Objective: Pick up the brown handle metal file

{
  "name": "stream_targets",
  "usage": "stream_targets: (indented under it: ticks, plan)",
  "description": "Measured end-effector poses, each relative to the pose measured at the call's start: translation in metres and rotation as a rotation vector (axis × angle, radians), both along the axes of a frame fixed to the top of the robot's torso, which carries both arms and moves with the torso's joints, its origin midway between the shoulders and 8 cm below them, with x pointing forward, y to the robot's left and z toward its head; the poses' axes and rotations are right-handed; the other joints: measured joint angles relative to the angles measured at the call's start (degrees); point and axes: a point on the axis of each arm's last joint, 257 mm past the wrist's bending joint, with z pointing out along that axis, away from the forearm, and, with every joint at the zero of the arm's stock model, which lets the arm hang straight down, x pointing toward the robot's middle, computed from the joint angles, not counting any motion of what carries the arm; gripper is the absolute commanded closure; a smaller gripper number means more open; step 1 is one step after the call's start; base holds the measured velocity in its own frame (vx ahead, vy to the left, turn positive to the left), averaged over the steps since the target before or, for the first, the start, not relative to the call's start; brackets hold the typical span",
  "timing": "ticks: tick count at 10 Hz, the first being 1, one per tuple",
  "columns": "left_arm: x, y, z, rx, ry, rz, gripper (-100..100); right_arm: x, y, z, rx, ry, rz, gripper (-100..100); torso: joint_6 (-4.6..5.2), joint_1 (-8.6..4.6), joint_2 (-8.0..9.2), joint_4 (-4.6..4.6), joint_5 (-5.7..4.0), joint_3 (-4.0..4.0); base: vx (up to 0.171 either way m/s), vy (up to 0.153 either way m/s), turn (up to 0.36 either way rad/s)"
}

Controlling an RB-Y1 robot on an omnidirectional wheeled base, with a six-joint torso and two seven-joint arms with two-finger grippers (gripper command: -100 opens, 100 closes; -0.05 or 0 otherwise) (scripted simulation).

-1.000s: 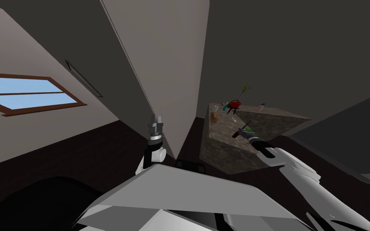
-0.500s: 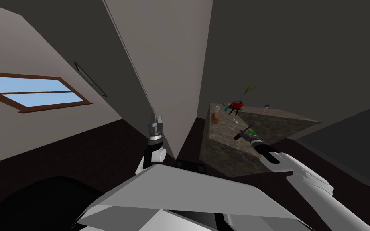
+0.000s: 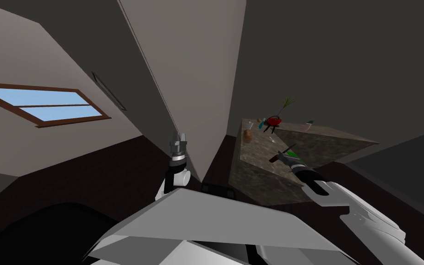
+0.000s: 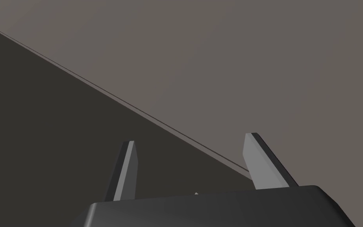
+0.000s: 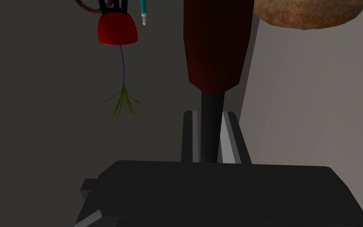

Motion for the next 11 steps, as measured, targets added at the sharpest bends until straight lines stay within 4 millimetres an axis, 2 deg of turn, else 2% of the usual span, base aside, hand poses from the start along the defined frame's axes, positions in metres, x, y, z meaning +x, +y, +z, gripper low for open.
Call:
stream_targets:
  ticks: [2, 4, 7, 9, 10, 11]
  plan:
    - [0.000, 0.000, 0.000, 0.000, 0.000, 0.000, 0, -0.015, -0.004, -0.004, 0.003, 0.010, -0.030, 100, 0.02, -0.07, -0.04, -0.03, -0.04, -0.03, 0.014, -0.029, 0.039]
    - [0.000, 0.000, 0.000, 0.000, 0.000, 0.000, 0, -0.017, 0.004, 0.004, -0.001, -0.003, -0.016, 100, -0.02, 0.09, 0.00, 0.00, 0.02, 0.00, 0.004, -0.014, 0.061]
    - [0.000, 0.000, 0.000, 0.000, 0.000, 0.000, 0, -0.033, 0.007, 0.010, 0.000, -0.001, -0.033, 100, 0.01, 0.02, 0.01, 0.01, 0.01, 0.01, 0.009, -0.035, 0.046]
    - [0.000, 0.000, 0.000, 0.000, 0.000, 0.000, 0, -0.051, 0.005, 0.011, 0.001, 0.007, -0.057, 100, 0.02, -0.05, 0.03, 0.00, -0.01, 0.02, 0.005, -0.028, 0.043]
    - [0.000, 0.000, 0.000, 0.000, 0.000, 0.000, 0, -0.052, 0.009, 0.015, -0.001, 0.003, -0.051, 100, -0.02, 0.05, 0.02, 0.02, 0.02, 0.02, 0.000, 0.000, 0.000]
    - [0.000, 0.000, 0.000, 0.000, 0.000, 0.000, 0, -0.052, 0.010, 0.016, -0.001, 0.001, -0.050, 0, -0.01, 0.08, 0.01, 0.01, 0.02, 0.01, 0.000, 0.000, 0.000]
